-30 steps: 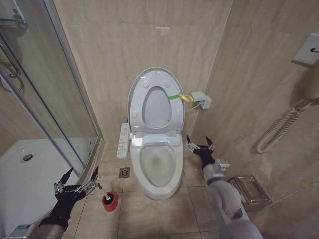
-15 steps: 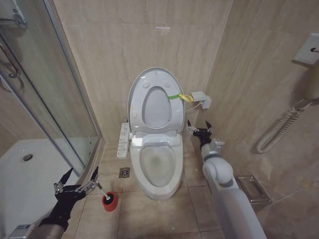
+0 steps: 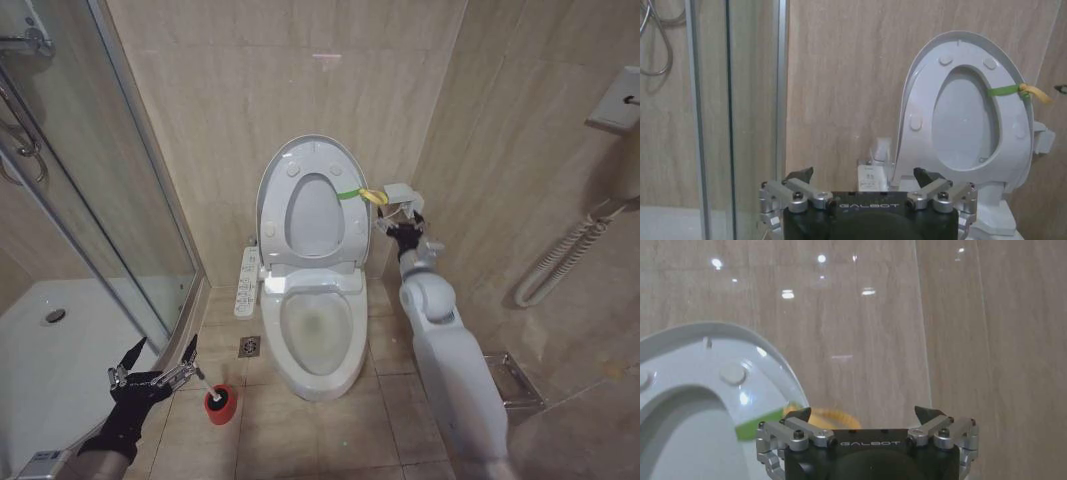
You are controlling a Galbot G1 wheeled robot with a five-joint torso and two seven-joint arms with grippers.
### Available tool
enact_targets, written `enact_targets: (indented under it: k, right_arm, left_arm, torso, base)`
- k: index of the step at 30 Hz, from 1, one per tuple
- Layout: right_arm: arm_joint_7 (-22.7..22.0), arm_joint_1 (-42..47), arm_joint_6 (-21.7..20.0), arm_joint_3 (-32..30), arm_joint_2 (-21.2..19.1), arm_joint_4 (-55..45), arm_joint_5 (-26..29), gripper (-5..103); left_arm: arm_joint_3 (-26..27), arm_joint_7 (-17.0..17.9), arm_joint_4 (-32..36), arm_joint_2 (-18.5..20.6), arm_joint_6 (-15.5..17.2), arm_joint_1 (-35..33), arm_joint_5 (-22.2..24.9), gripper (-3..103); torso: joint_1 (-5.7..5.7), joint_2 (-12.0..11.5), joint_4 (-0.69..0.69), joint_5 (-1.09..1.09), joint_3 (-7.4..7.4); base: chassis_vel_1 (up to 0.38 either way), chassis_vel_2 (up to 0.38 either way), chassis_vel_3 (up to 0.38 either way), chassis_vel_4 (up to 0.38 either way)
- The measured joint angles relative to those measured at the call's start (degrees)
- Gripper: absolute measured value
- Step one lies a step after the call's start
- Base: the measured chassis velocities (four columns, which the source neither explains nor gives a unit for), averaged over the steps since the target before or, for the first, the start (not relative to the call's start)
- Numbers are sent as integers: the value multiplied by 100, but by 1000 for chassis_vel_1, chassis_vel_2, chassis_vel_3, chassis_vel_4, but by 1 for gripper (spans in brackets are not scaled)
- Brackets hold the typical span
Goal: Open the toilet lid, clean the toilet bowl with a toilet brush, close the toilet lid, and flush.
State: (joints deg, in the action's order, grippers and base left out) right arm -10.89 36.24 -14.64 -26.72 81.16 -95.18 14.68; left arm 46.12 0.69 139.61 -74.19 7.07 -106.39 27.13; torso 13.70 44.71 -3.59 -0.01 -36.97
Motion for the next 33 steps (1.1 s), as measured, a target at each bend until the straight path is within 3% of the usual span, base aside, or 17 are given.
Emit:
enact_targets:
  k: [14, 33]
  right_arm:
    - [-88, -759, 73, 42, 95, 598, -24, 100]
    - [-269, -1736, 539, 32, 288, 1795, -863, 100]
  left_arm:
    - [0, 0, 0, 0, 0, 0, 0, 98]
    - [0, 0, 0, 0, 0, 0, 0, 98]
  torso:
    - [-1, 0, -2, 0, 1]
    - [-1, 1, -2, 1, 0]
  base:
    - [0, 0, 0, 0]
    - [0, 0, 0, 0]
